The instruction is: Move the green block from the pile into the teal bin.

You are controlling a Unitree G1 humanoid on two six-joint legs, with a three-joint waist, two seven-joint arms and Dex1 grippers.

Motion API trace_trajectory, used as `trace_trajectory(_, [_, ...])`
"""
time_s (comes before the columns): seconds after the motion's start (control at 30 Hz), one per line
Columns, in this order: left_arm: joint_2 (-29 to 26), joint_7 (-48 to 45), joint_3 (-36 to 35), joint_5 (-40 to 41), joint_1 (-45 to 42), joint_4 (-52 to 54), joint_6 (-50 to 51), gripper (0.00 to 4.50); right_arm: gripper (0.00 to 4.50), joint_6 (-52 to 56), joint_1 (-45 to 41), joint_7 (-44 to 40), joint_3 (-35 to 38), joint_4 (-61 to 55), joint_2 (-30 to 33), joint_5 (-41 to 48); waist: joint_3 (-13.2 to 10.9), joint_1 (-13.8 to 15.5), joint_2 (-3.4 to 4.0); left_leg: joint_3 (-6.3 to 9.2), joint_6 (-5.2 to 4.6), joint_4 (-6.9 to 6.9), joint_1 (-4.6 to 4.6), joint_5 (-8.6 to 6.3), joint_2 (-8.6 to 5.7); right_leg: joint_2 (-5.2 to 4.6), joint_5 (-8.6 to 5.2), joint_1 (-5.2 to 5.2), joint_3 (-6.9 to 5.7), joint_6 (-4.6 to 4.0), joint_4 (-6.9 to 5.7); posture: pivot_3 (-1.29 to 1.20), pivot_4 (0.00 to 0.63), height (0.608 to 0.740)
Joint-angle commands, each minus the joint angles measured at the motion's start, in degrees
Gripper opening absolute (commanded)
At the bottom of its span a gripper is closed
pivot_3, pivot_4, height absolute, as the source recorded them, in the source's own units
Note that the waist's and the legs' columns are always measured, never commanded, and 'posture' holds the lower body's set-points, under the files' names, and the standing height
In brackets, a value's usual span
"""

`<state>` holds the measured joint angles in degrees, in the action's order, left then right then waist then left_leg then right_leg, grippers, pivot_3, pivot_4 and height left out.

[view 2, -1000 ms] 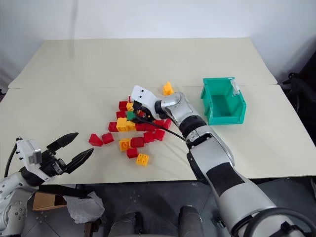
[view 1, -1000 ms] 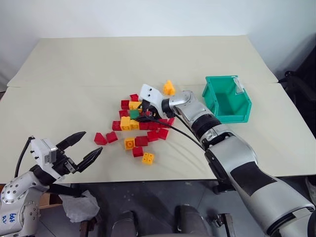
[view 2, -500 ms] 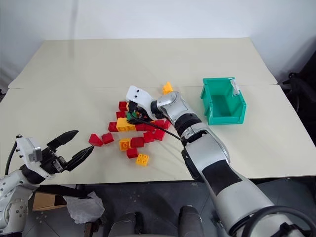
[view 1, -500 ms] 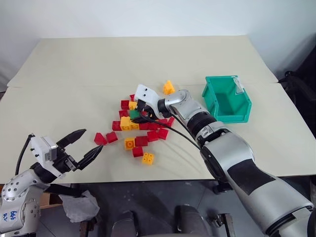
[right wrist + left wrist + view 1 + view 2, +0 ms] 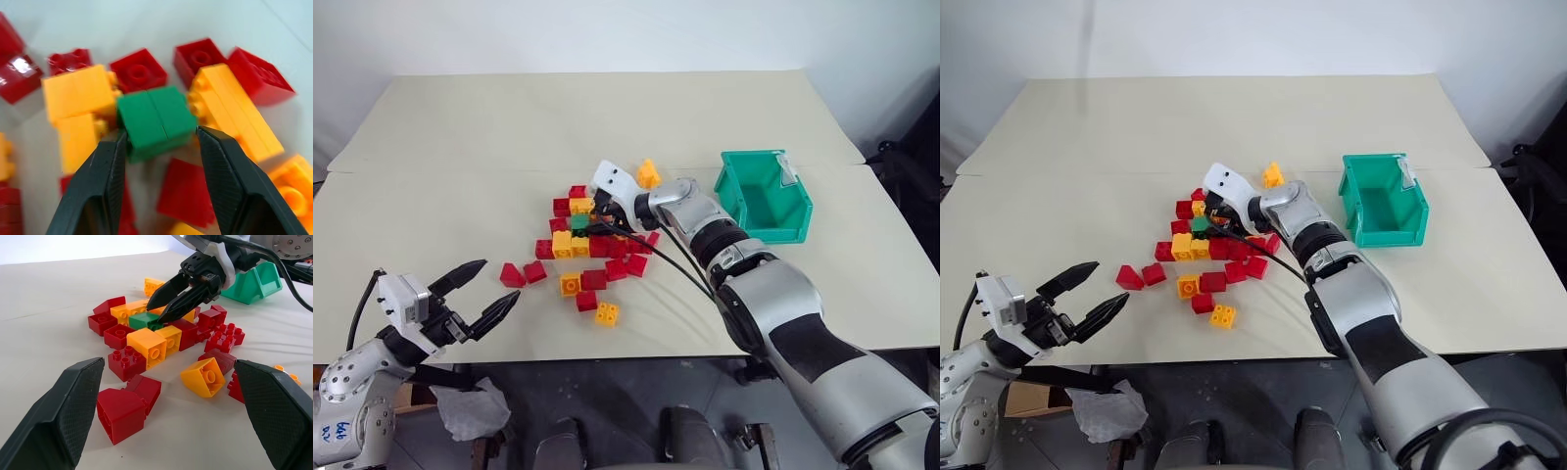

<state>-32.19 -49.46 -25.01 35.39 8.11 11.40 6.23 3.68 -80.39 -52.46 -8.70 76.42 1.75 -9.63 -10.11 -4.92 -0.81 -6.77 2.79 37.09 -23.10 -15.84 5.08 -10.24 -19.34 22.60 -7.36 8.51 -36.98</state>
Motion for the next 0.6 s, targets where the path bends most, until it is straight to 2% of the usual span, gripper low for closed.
trace_trajectory(0.03, [-0.07, -0.16, -0.36, 0.03, -0.45, 1.01, -1.15, 4.50, 2.29, -1.64, 0.21, 1.10, -1.10, -0.43, -0.51, -1.82, 0.00, 0.01, 0.00, 0.00, 0.00, 0.00, 0.00, 0.00, 0.00, 0.00, 0.00, 0.00, 0.00, 0.00, 0.00, 0.00, 0.150, 0.740])
trace_trajectory(0.37, [-0.37, -0.69, 0.16, -0.10, -2.22, -0.34, -1.15, 4.50, 2.29, -3.21, 1.71, -5.93, -0.69, -0.53, -3.08, -1.48, 0.00, -0.03, 0.00, 0.00, 0.00, 0.00, 0.01, 0.00, 0.00, 0.00, 0.00, 0.00, 0.01, 0.00, 0.00, 0.00, 0.150, 0.740])
trace_trajectory(0.53, [-0.17, -0.80, 0.64, -0.20, -2.64, -0.32, -1.03, 4.50, 2.29, -2.51, 2.39, -4.11, -0.08, -0.59, -4.28, -1.15, 0.00, -0.16, 0.00, -0.01, 0.00, 0.00, 0.03, 0.00, 0.00, 0.01, 0.00, 0.00, 0.02, 0.00, -0.02, 0.00, 0.150, 0.740])
trace_trajectory(0.6, [-0.05, -0.74, 0.55, -0.13, -2.11, 0.01, -1.00, 4.50, 2.29, -2.47, 2.40, -0.66, 0.22, -0.54, -4.33, -1.30, 0.00, -0.19, 0.00, -0.01, 0.00, -0.01, 0.05, 0.00, 0.00, 0.01, 0.00, 0.00, 0.04, 0.00, -0.03, 0.00, 0.150, 0.740])
